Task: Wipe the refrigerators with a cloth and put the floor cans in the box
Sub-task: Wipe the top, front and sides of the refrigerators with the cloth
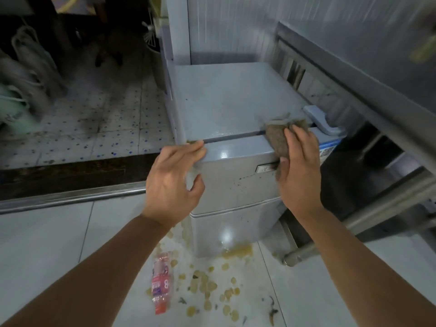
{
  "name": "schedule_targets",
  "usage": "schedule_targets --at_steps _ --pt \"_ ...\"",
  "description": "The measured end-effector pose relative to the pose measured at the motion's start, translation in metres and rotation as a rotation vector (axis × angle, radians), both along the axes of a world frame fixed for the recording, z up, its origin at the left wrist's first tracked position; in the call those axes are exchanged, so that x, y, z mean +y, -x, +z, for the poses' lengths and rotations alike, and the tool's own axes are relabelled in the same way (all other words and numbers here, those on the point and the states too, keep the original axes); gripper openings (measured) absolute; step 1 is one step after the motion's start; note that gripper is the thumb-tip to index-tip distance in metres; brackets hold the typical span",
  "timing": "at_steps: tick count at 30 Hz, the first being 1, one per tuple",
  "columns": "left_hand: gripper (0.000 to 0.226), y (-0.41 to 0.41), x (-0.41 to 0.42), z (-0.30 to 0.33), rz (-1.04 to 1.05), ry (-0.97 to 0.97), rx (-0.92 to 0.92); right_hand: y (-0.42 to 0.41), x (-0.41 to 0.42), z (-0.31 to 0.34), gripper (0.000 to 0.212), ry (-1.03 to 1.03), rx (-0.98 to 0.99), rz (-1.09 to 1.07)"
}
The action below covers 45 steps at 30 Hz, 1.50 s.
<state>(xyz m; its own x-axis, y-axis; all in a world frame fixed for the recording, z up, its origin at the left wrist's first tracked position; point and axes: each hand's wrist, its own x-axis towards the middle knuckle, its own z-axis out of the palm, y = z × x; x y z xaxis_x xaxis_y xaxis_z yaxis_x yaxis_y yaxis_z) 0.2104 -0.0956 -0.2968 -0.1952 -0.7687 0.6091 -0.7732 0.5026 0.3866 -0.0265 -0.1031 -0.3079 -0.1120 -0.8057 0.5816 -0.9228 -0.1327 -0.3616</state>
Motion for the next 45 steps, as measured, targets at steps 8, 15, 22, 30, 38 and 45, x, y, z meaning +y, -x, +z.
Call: schedule_targets --at_steps 8,15,22,30,38,45 --pt "0.044 0.013 -0.006 -0.029 0.036 0.191 0.139 -0.004 -0.008 -0.021 0.048 0.231 -0.032 -0.008" --pt "0.044 0.017 -0.011 -0.040 0.029 0.303 0.196 -0.007 -0.015 -0.036 0.049 0.368 -0.059 0.011" --pt "0.059 0.004 0.000 -0.065 -0.165 0.175 0.517 -0.029 -0.015 -0.058 0.057 0.537 -0.049 0.114" --pt "0.072 -0.013 0.014 -0.082 -0.362 0.014 0.774 -0.103 -0.010 -0.065 0.054 0.618 0.209 0.386" --pt "0.070 -0.025 0.019 -0.109 -0.151 -0.024 0.665 -0.099 -0.032 -0.078 0.054 0.753 0.552 0.408" --pt "0.072 -0.015 0.030 -0.137 -0.085 -0.104 0.606 -0.079 -0.020 -0.210 0.068 0.566 0.910 0.473"
